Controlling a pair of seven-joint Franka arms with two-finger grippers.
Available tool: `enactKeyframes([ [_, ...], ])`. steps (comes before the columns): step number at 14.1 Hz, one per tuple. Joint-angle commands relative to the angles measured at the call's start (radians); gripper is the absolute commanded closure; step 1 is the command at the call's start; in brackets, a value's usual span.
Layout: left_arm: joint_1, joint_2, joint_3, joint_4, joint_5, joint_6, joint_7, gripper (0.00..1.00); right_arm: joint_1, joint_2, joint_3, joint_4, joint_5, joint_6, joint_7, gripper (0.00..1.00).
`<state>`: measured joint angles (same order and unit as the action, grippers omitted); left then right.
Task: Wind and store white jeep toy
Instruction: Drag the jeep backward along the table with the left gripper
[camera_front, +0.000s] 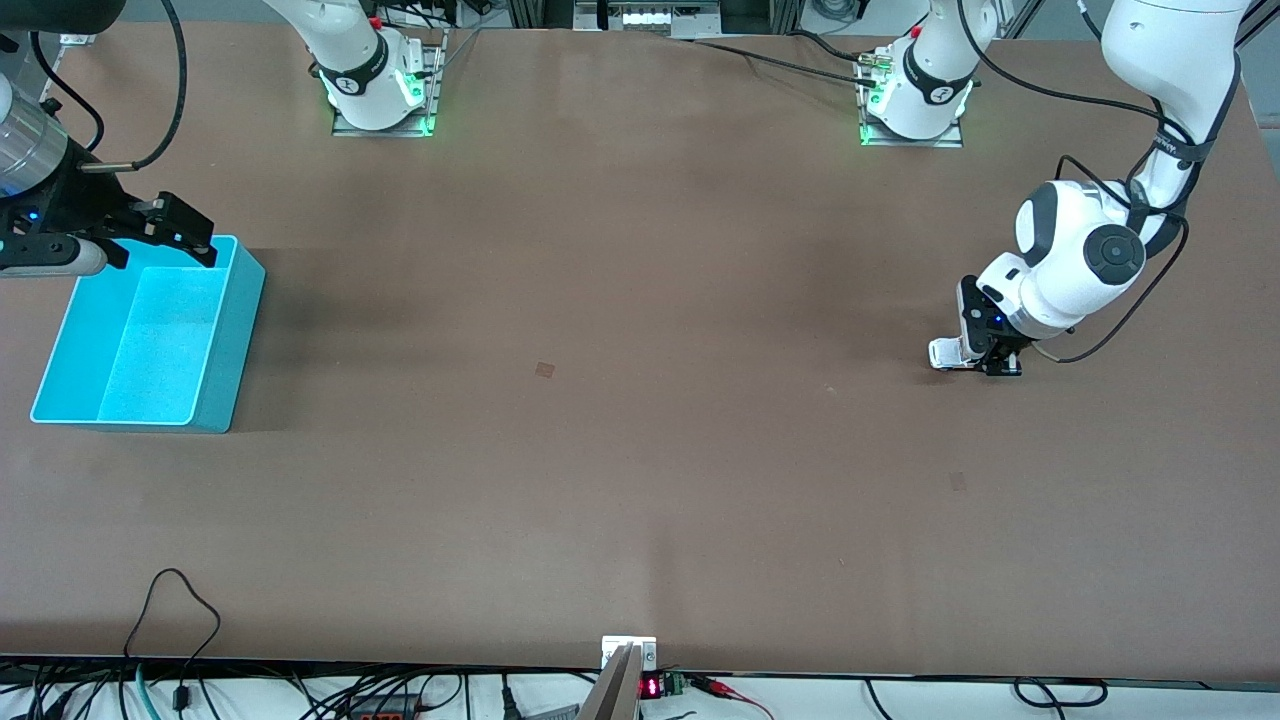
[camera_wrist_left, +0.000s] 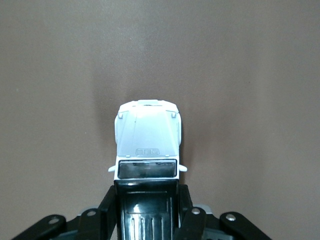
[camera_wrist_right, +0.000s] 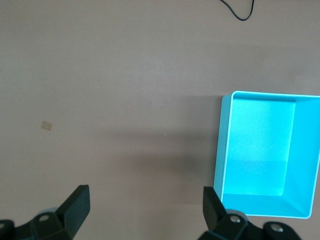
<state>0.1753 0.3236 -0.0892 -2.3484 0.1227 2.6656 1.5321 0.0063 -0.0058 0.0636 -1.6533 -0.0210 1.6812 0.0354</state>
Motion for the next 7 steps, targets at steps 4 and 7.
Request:
enactKeyframes([
  [4,0.012,0.009,0.0,0.001,0.018,-0.027,-0.02,0.9,-0.008,0.0,0.004,0.017,-0.004,-0.018,-0.014,0.0],
  [7,0.038,0.023,0.002,0.005,0.018,-0.03,0.0,0.9,-0.008,0.0,0.004,0.017,-0.004,-0.017,-0.012,0.0],
])
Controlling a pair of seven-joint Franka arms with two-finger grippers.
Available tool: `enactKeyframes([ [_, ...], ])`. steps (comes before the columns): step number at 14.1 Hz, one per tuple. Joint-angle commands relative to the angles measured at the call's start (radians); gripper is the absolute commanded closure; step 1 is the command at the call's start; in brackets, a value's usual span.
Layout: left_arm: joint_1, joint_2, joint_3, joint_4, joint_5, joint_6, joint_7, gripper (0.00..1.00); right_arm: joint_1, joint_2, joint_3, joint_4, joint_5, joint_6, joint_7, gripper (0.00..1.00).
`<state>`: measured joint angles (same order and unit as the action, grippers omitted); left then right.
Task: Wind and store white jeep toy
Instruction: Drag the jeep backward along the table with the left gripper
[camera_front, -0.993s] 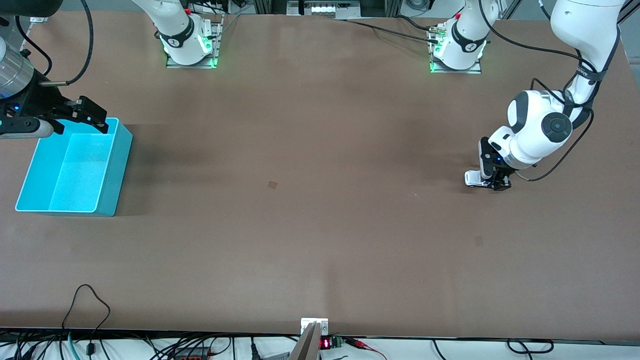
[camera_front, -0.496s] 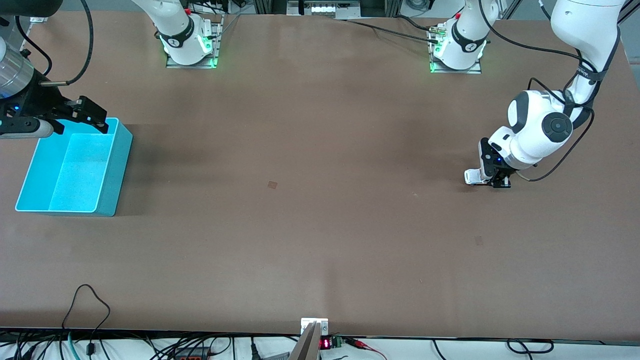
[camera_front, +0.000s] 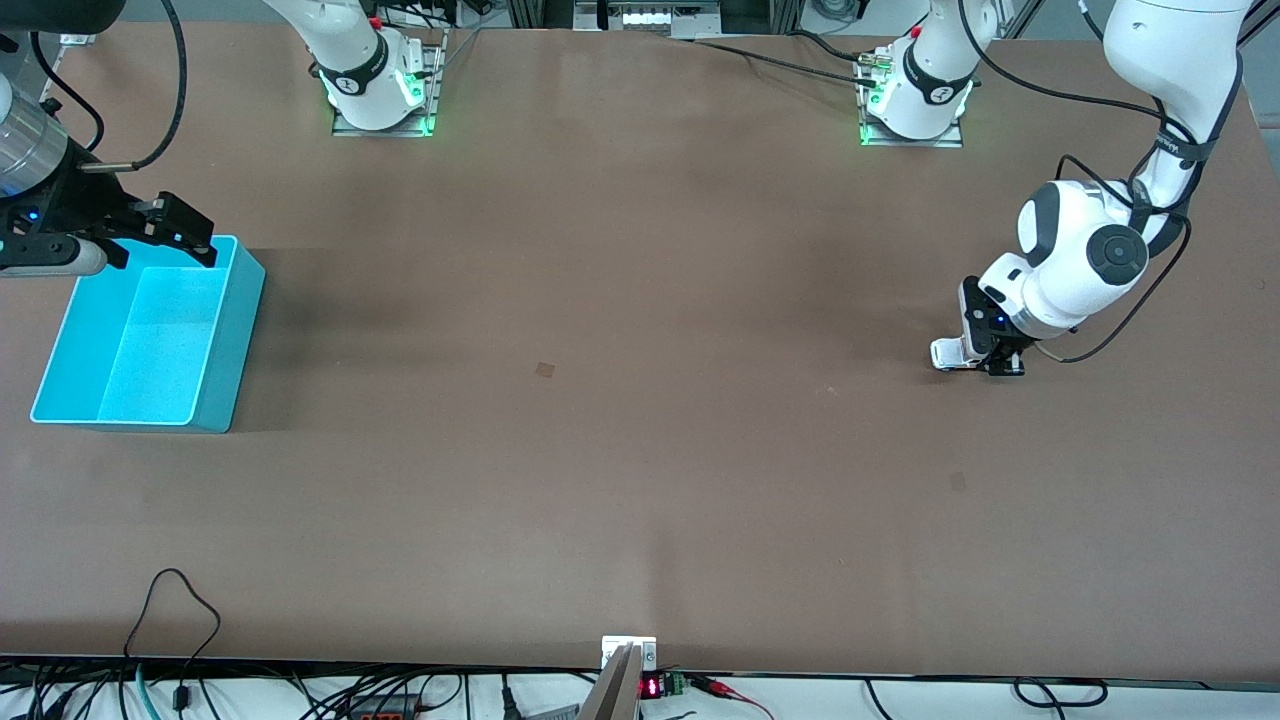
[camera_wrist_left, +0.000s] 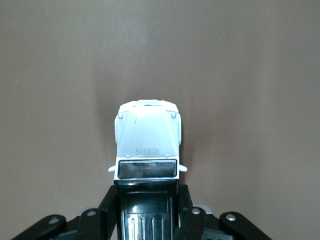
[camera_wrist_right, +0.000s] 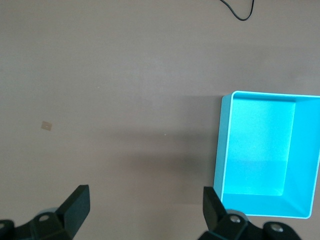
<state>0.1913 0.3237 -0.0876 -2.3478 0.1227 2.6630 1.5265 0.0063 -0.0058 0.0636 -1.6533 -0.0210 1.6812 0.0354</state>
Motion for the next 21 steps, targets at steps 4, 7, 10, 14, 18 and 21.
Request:
enactKeyframes([
  [4,0.065,0.04,0.006,0.01,0.02,-0.026,0.033,0.91,-0.008,0.0,0.004,0.017,-0.004,-0.017,-0.014,0.0],
  [7,0.137,0.064,0.008,0.041,0.02,-0.026,0.163,0.91,-0.008,0.0,0.004,0.017,-0.004,-0.017,-0.012,0.0],
  [10,0.213,0.095,0.009,0.065,0.02,-0.02,0.26,0.91,-0.008,0.0,0.004,0.017,-0.004,-0.017,-0.012,0.0],
  [14,0.287,0.11,0.009,0.088,0.02,-0.018,0.331,0.91,-0.008,0.0,0.004,0.017,-0.004,-0.018,-0.012,0.0],
  [18,0.327,0.11,0.009,0.099,0.02,-0.018,0.371,0.91,-0.008,0.0,0.004,0.017,-0.004,-0.017,-0.012,0.0],
  [21,0.341,0.112,0.012,0.101,0.02,-0.018,0.383,0.91,-0.008,0.0,0.004,0.017,-0.004,-0.018,-0.012,0.0],
])
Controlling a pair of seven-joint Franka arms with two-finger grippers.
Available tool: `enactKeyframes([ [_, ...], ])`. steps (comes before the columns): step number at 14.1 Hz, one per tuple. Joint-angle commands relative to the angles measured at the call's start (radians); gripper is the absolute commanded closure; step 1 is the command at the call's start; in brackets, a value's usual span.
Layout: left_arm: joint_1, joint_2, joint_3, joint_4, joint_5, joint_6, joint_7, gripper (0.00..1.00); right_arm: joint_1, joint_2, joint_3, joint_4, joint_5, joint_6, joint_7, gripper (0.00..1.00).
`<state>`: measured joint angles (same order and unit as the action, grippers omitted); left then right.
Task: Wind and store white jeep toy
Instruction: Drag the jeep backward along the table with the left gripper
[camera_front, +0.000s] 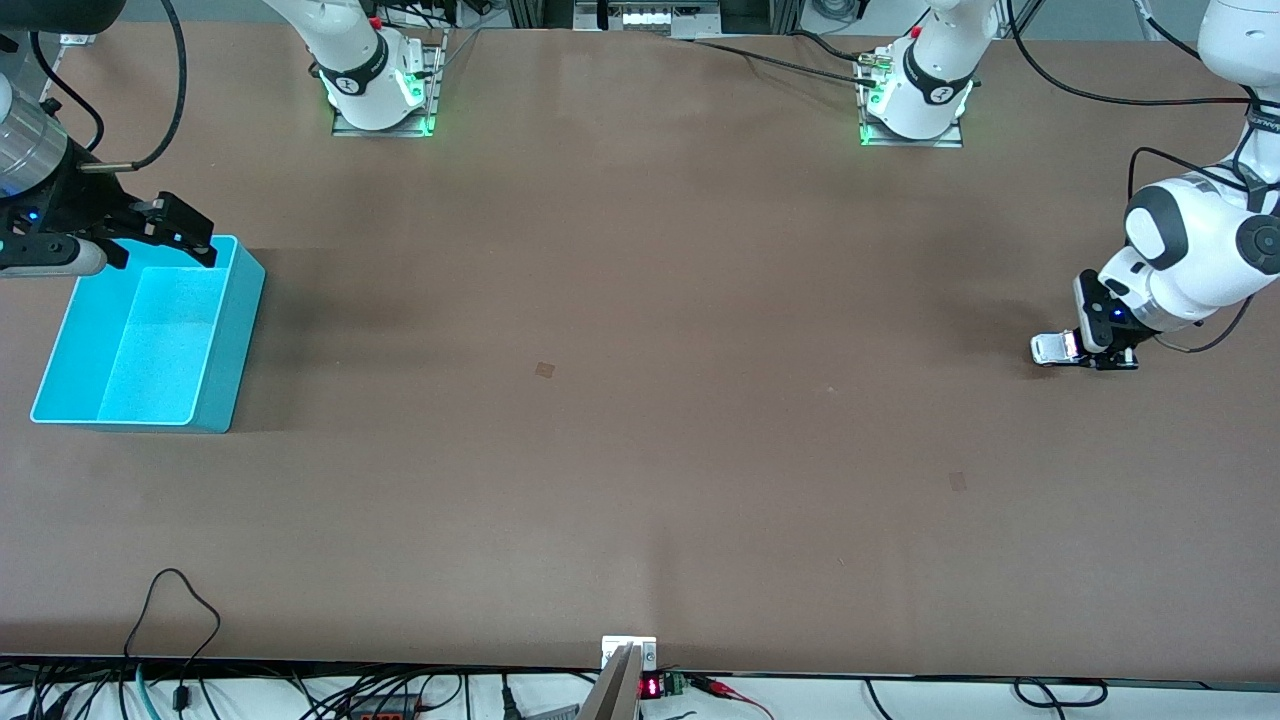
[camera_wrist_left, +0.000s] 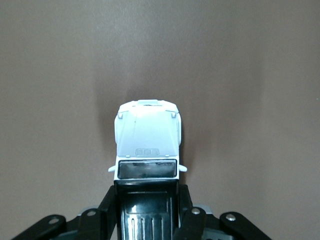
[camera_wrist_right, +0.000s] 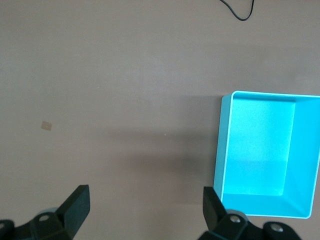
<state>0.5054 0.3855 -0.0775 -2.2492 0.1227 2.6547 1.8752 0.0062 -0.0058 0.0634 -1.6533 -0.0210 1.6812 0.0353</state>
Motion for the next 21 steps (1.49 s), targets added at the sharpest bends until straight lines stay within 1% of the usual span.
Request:
enactKeyframes([
  [1,0.036,0.05,0.002,0.008,0.02,-0.01,0.053,0.91,-0.008,0.0,0.004,0.017,-0.004,-0.018,-0.012,0.0],
  [6,0.067,0.065,0.002,0.031,0.022,-0.012,0.102,0.9,-0.008,0.0,0.004,0.017,-0.004,-0.018,-0.012,0.0],
  [10,0.067,0.065,0.002,0.039,0.022,-0.013,0.116,0.89,-0.008,0.0,0.004,0.017,-0.004,-0.018,-0.012,0.0],
  [11,0.068,0.065,0.001,0.04,0.022,-0.016,0.114,0.75,-0.008,0.0,0.004,0.017,-0.004,-0.018,-0.012,0.0],
  [12,0.068,0.064,0.001,0.046,0.022,-0.018,0.116,0.21,-0.008,0.0,0.004,0.017,-0.004,-0.018,-0.012,0.0],
  [13,0.067,0.059,0.001,0.053,0.022,-0.021,0.116,0.0,-0.008,0.0,0.004,0.017,-0.004,-0.018,-0.012,0.0],
  [14,0.067,0.047,-0.005,0.056,0.022,-0.033,0.114,0.0,-0.008,0.0,0.004,0.017,-0.004,-0.018,-0.012,0.0],
  [16,0.065,0.03,-0.013,0.103,0.02,-0.135,0.108,0.0,-0.008,0.0,0.004,0.017,-0.004,-0.017,-0.014,0.0],
  [18,0.058,0.018,-0.018,0.173,0.02,-0.263,0.105,0.0,-0.008,0.0,0.004,0.017,-0.004,-0.017,-0.012,0.0],
  [21,0.056,-0.016,-0.059,0.256,0.018,-0.418,0.081,0.0,-0.008,0.0,0.004,0.017,-0.004,-0.017,-0.012,0.0],
])
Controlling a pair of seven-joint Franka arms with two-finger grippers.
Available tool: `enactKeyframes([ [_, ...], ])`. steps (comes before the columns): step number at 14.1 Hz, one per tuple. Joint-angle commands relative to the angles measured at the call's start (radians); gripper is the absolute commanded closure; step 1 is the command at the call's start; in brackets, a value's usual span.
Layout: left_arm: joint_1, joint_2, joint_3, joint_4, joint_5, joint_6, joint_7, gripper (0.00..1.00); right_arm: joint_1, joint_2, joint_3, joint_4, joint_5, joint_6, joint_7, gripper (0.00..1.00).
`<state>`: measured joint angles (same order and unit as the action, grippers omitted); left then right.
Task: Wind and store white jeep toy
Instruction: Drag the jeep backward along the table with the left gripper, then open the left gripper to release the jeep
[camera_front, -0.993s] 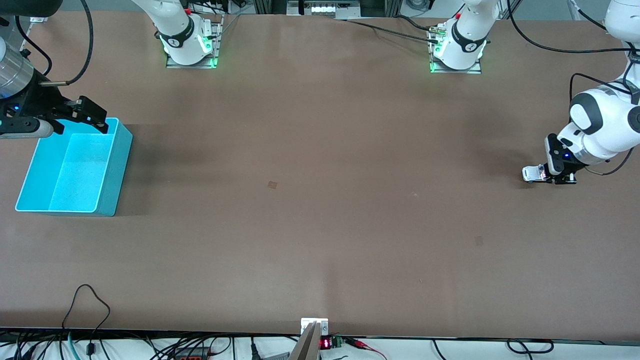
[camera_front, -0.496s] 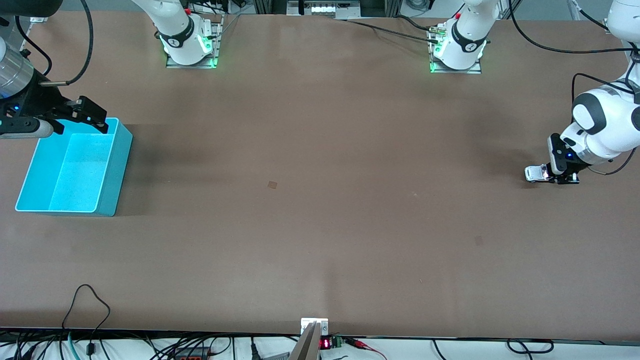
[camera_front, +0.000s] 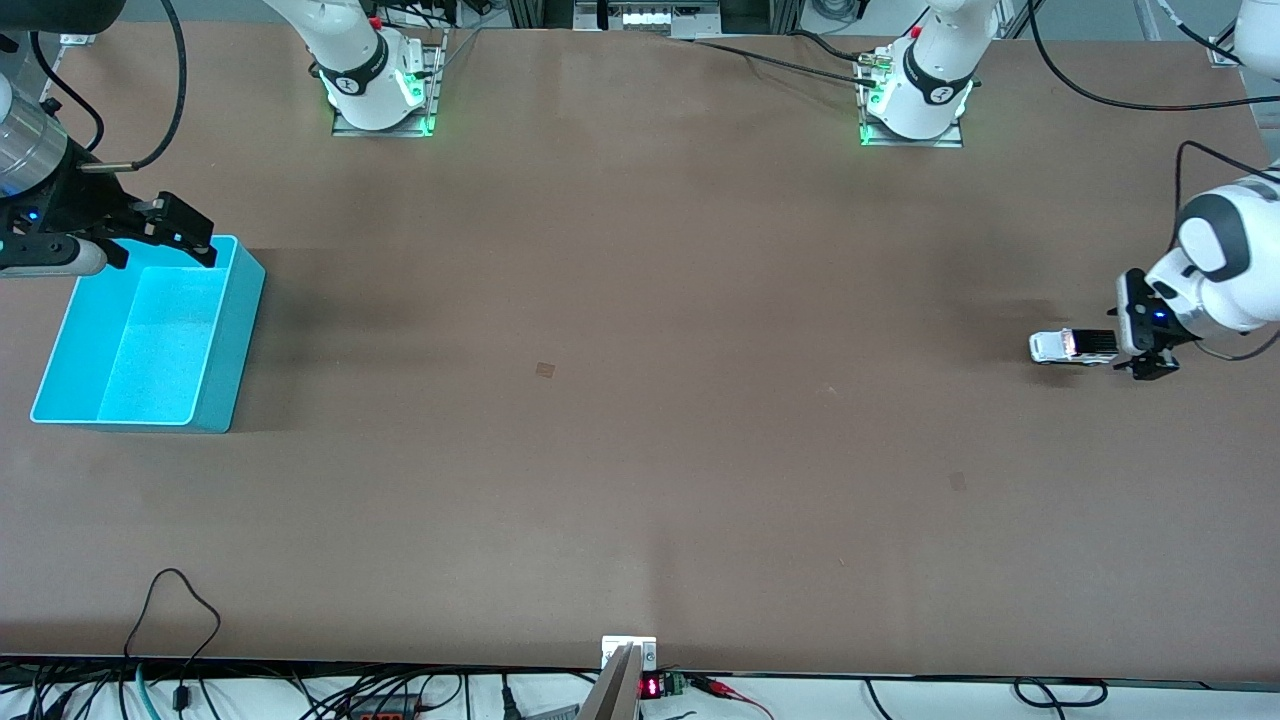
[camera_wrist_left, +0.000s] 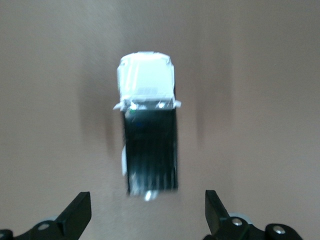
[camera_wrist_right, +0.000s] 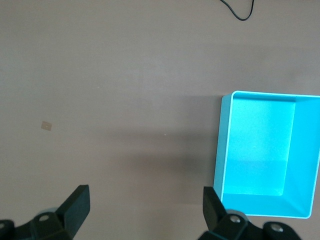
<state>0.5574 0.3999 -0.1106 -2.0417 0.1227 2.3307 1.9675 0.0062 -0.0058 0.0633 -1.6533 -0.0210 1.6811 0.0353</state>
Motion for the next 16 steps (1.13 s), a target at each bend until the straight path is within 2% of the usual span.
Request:
enactKeyframes([
  [1,0.006,-0.033,-0.046,0.089,0.018,-0.158,-0.048,0.0,-0.008,0.0,0.004,0.017,-0.004,-0.017,-0.012,0.0],
  [4,0.006,-0.032,-0.084,0.216,0.02,-0.368,-0.204,0.0,-0.008,0.0,0.004,0.017,-0.004,-0.018,-0.012,0.0],
  [9,-0.011,-0.033,-0.162,0.313,0.021,-0.549,-0.457,0.0,-0.008,-0.002,0.004,0.017,-0.004,-0.02,-0.012,0.0],
  [12,-0.071,-0.032,-0.173,0.411,0.021,-0.681,-0.589,0.0,-0.008,-0.005,0.004,0.017,-0.004,-0.02,-0.012,0.0],
  [16,-0.194,-0.032,-0.175,0.549,0.02,-0.897,-0.905,0.0,-0.008,-0.005,0.004,0.015,-0.004,-0.02,-0.012,0.0],
])
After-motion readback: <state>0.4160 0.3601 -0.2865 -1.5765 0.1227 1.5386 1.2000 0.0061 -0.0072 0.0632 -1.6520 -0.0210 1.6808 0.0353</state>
